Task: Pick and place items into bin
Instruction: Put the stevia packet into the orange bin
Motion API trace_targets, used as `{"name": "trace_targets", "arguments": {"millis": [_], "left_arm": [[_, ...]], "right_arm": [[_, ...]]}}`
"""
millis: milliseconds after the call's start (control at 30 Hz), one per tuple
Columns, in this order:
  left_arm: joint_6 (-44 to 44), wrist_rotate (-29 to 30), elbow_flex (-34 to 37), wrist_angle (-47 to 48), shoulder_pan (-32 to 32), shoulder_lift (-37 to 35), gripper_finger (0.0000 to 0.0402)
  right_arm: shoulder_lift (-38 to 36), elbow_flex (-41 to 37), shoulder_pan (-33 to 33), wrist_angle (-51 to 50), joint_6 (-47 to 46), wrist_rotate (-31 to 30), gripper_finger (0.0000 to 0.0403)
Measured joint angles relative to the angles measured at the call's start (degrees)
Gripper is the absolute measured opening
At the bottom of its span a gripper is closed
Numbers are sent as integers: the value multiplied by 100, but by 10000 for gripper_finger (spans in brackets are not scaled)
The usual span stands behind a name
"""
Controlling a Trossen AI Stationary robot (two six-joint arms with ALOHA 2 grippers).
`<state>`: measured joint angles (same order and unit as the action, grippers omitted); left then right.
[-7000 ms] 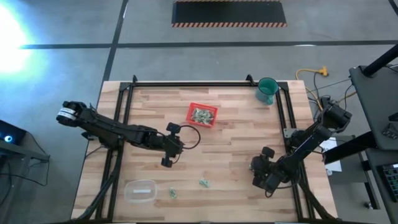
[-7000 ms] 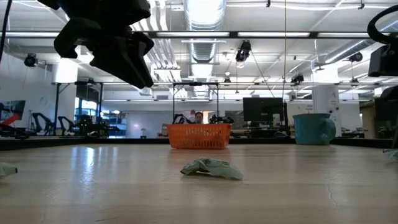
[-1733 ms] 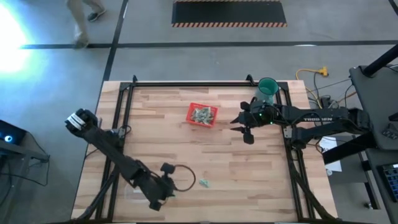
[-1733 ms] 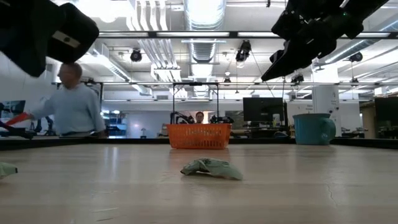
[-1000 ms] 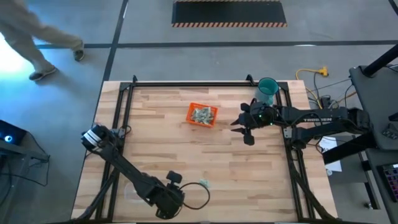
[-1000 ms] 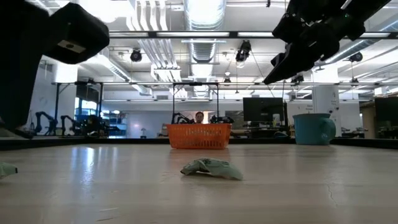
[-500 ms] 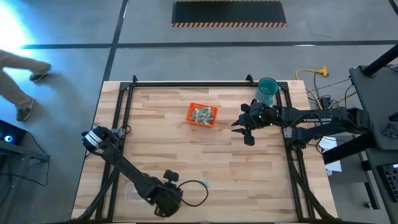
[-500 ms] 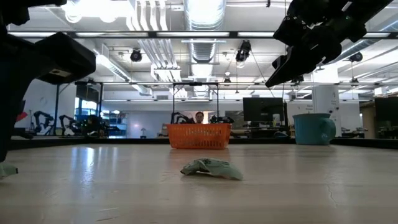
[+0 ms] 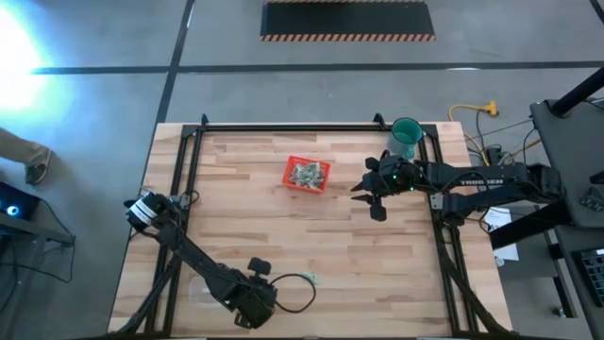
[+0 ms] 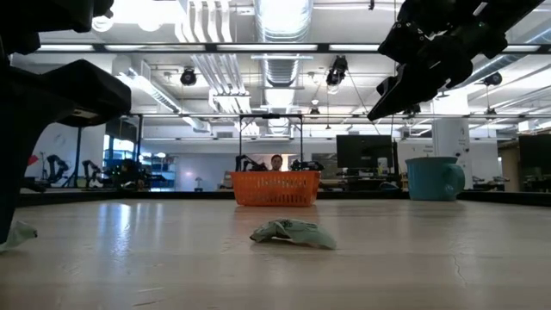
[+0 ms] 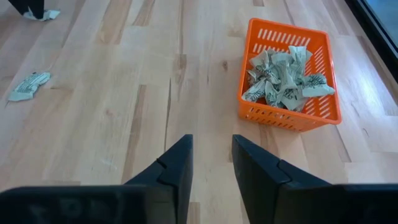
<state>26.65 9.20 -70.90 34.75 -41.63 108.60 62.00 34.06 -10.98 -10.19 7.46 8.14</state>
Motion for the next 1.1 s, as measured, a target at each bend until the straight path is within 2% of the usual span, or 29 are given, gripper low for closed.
{"name": "trace_targets", "arguments": {"millis": [200, 533, 933, 1100], "left_arm": [[-2, 4, 29, 21, 1, 0, 88], [-48, 4, 29, 34, 2, 0, 6], [-67, 341, 13, 299, 2, -172, 1], [-415, 763, -248, 687, 9, -176, 0]], "right_arm": [[0, 0, 0, 4, 0, 0, 95], [0, 0, 0, 6, 0, 0, 83], [0, -1, 0, 15, 0, -1, 85], [0, -2, 0, 26, 0, -2, 77]]}}
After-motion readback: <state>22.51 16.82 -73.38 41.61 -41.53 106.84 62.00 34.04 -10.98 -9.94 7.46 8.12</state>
